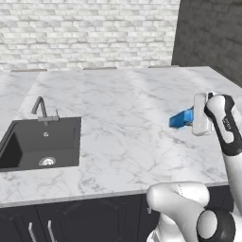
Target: Gather the eggs and milk located in the vicinity of the sink area and place them right next to the bowl.
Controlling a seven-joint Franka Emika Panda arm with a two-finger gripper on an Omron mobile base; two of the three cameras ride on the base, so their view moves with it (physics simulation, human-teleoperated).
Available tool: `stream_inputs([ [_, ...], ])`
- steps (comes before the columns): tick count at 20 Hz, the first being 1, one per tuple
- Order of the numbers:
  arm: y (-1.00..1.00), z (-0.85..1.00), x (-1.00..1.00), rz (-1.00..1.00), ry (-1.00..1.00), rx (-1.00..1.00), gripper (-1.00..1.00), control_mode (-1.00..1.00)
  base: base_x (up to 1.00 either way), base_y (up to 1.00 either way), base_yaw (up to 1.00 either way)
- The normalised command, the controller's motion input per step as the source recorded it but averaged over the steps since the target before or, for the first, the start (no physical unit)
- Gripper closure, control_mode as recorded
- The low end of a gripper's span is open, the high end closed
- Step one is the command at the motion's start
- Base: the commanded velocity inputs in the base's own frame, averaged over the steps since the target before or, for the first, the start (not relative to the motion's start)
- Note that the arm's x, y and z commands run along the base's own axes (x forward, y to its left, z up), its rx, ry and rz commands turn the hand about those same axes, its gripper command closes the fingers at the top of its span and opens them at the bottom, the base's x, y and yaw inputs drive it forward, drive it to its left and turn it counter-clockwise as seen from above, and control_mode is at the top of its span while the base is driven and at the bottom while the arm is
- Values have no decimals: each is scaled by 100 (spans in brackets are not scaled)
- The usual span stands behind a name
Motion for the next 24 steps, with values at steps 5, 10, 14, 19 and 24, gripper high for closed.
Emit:
stream_inputs([
  [5,24,8,-93,8,-18,-7,100,-100,0,0,0],
  [10,20,11,-65,6,-13,-7,100,-100,0,0,0],
  [14,2,0,-10,0,-2,-1,100,-100,0,0,0],
  [19,0,0,0,0,0,0,100,100,-17,0,0],
  [24,0,0,0,0,0,0,100,100,-87,0,0],
])
